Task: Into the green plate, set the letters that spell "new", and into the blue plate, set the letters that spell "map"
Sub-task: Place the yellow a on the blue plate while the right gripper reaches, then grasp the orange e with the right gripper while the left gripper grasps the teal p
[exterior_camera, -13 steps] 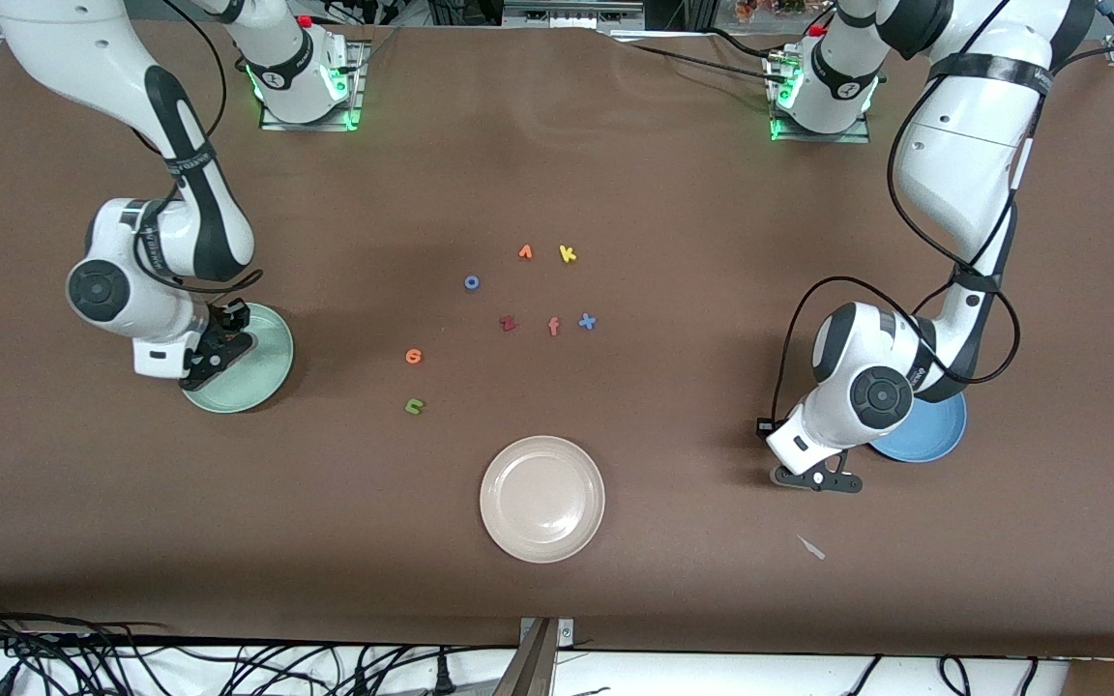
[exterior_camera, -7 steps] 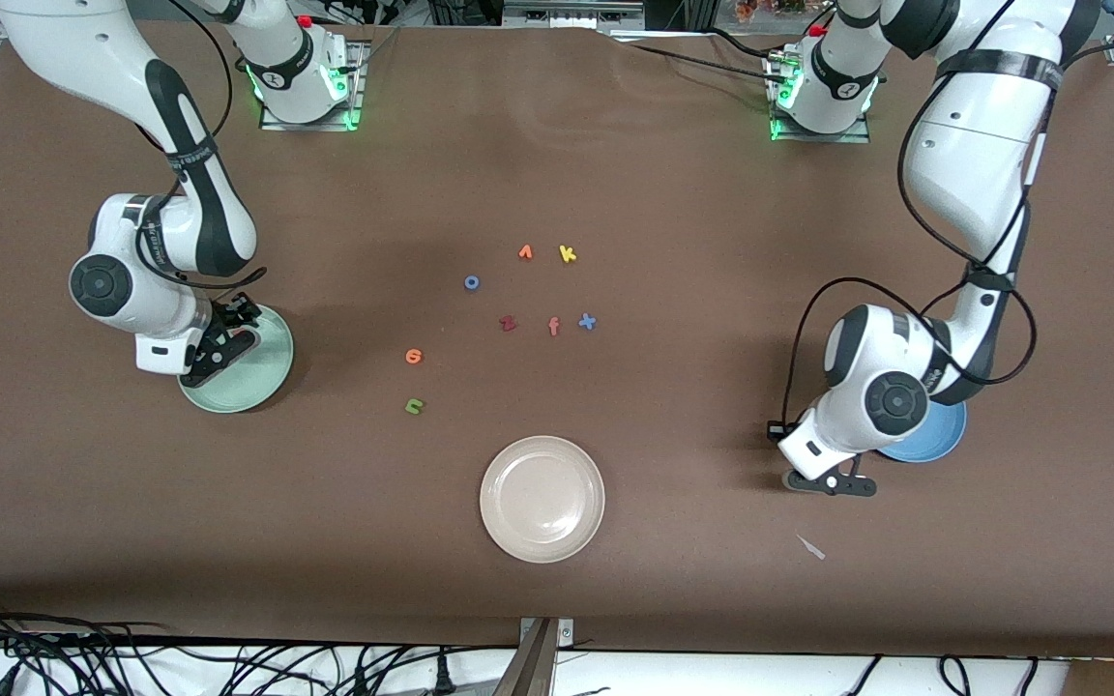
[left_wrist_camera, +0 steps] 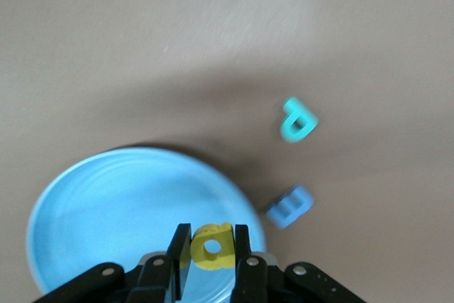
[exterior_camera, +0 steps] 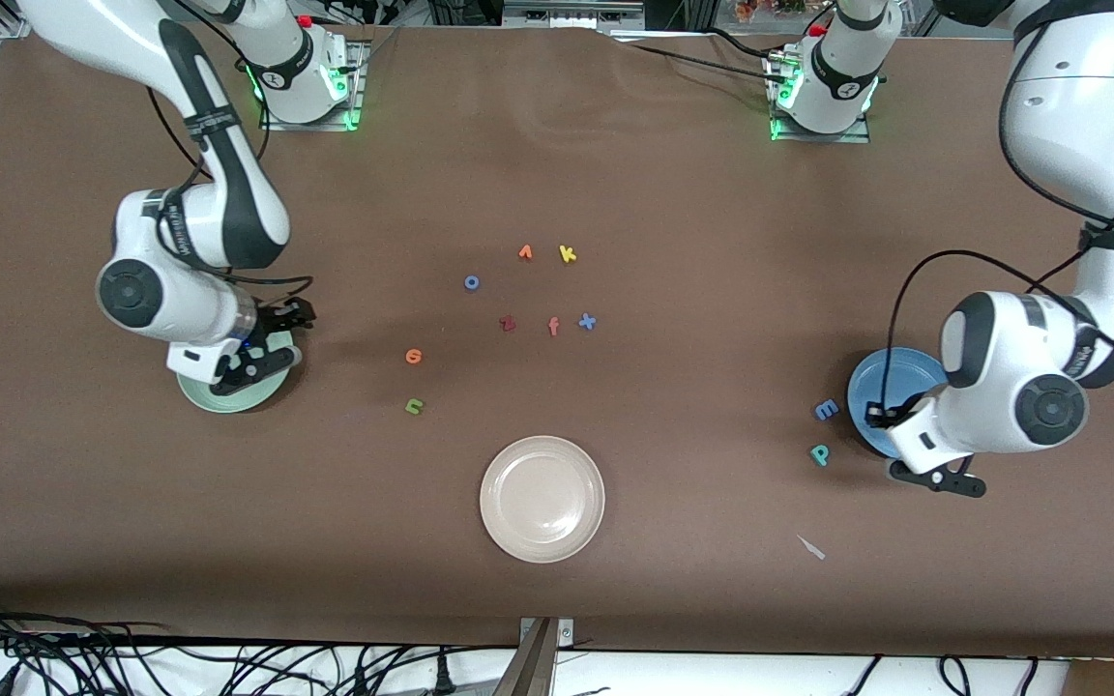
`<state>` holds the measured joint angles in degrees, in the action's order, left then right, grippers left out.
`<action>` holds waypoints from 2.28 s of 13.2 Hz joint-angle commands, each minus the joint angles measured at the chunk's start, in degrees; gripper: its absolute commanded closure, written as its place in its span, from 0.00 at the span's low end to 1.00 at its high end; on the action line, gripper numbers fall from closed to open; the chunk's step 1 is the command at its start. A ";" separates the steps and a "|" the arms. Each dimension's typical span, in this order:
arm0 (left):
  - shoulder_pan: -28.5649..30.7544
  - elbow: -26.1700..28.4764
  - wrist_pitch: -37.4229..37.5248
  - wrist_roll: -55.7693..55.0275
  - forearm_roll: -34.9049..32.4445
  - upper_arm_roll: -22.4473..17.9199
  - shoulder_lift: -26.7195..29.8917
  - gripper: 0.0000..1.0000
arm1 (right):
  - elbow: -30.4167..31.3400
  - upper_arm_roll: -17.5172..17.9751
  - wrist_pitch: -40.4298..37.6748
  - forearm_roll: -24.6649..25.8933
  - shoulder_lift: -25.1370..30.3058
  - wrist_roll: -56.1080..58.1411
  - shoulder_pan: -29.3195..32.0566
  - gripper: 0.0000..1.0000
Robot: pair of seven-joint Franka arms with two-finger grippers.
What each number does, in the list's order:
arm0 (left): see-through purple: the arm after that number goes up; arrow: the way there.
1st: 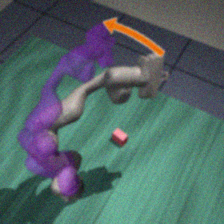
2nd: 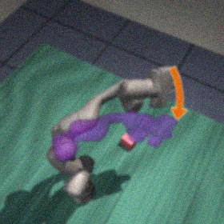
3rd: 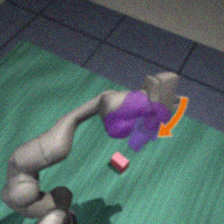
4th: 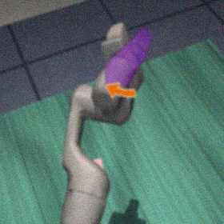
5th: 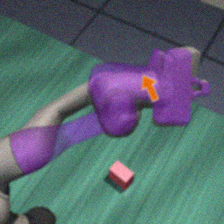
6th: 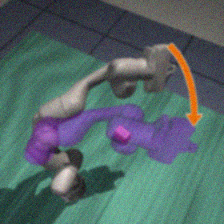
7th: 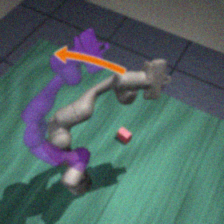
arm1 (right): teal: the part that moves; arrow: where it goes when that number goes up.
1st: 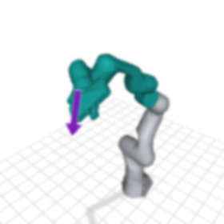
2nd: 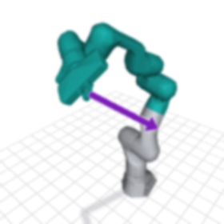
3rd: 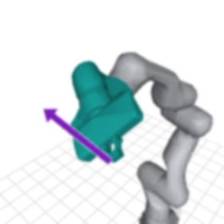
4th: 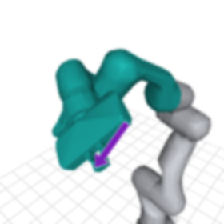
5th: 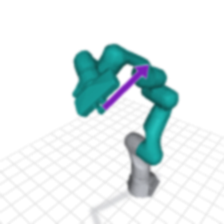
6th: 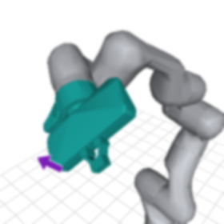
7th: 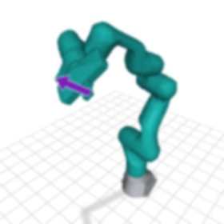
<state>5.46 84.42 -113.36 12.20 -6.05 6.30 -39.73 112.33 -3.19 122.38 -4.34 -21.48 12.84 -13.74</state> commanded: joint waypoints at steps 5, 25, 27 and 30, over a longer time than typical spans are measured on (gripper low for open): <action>4.74 3.30 0.24 13.63 -2.12 0.64 0.62 0.01 | -6.06 3.19 7.87 -0.58 -7.16 -39.85 -7.51 0.27; -4.58 -1.18 -15.22 -2.36 -0.80 2.84 -8.07 0.04 | -4.67 2.23 17.10 3.99 -13.68 -56.52 -13.42 1.00; -4.58 -1.18 -17.24 -2.36 -1.15 2.75 -9.30 0.08 | -4.84 1.53 14.39 4.08 -11.67 -56.00 -13.42 1.00; -4.58 -1.27 -17.69 -2.36 -1.07 2.66 -9.75 0.21 | -4.75 -3.37 6.06 3.99 -6.66 -44.88 -13.33 1.00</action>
<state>1.00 84.37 -130.80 10.59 -6.06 9.03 -48.76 106.89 -3.54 133.82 -0.94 -32.47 -38.35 -27.15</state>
